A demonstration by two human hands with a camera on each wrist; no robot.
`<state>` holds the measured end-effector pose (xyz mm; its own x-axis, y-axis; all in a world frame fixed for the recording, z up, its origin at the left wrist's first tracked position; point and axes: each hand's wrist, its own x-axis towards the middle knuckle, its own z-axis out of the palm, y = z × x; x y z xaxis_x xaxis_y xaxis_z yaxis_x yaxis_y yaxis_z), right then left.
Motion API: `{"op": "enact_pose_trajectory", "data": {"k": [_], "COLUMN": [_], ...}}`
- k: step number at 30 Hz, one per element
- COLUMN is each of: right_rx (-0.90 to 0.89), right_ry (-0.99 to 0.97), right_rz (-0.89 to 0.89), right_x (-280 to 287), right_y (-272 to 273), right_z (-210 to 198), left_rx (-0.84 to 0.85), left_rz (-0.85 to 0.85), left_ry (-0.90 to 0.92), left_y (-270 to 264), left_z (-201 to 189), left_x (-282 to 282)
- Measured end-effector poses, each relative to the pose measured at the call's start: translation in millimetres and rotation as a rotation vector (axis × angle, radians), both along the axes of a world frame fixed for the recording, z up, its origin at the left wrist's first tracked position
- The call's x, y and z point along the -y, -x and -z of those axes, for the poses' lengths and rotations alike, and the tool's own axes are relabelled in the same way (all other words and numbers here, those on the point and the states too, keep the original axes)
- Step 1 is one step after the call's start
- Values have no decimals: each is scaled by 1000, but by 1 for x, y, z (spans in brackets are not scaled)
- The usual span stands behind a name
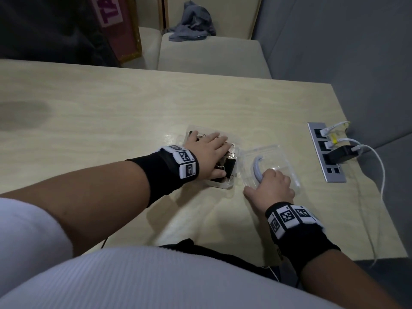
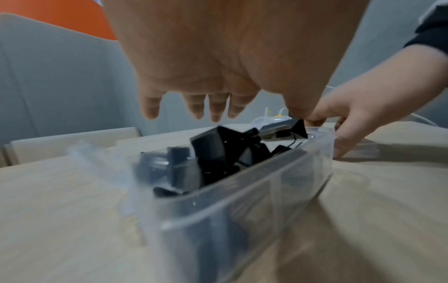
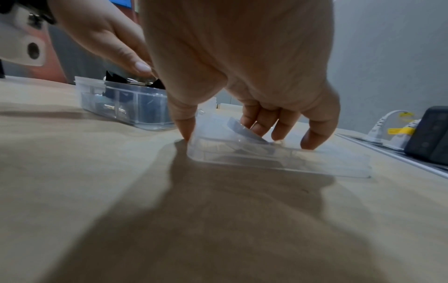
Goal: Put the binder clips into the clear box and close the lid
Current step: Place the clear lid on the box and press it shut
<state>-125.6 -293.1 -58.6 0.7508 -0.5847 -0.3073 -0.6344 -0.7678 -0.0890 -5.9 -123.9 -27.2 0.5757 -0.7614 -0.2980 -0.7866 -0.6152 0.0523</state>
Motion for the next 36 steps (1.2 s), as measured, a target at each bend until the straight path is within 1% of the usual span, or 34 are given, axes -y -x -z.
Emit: {"op": "enact_pose_trajectory", "data": {"k": [2,5,8,12,15,17,20,22,24,26,29,31,32,34,36], "right_rx": [32,136,227,384,478,500,464,424,399,374,346,370,393,426,454], "right_ry": [-11,-15,-37,-63,-95,-100,-93,-96,-84,-79,-135,-174,-189,-218,-259], "right_rz": [24,54,46,25,-58,-174,-320,-401,-527,-649,-711,-695,-655,-511,-327], "right_x": [2,4,5,1,-6,-14,-32,-47,-60,-67,-66,-62,-60,-53,-45], "right_y": [1,2,1,-2,-5,-9,-15,-17,-17,-17,-17,-16,-16,-15,-14], "right_z": [-1,-5,-12,-22,-27,-28,-29,-30,-29,-24,-21,-21,-22,-23,-23], "left_rx": [17,43,-10,-8,-4,-20,-32,-76,-148,-171,-181,-194,-196,-184,-176], "left_rz": [16,112,82,79,97,19,-252,-402,-476,-492,-504,-547,-566,-578,-578], "left_ry": [12,-67,-107,-89,-49,81,400,542,545,473,368,331,311,267,230], "left_y": [1,10,17,16,15,11,-1,-10,-17,-23,-30,-32,-33,-33,-31], "left_z": [3,15,23,25,19,9,-6,-14,-19,-22,-17,-13,-12,-12,-13], "left_x": [-13,-27,-30,-30,-32,-35,-42,-47,-51,-56,-65,-70,-71,-70,-66]}}
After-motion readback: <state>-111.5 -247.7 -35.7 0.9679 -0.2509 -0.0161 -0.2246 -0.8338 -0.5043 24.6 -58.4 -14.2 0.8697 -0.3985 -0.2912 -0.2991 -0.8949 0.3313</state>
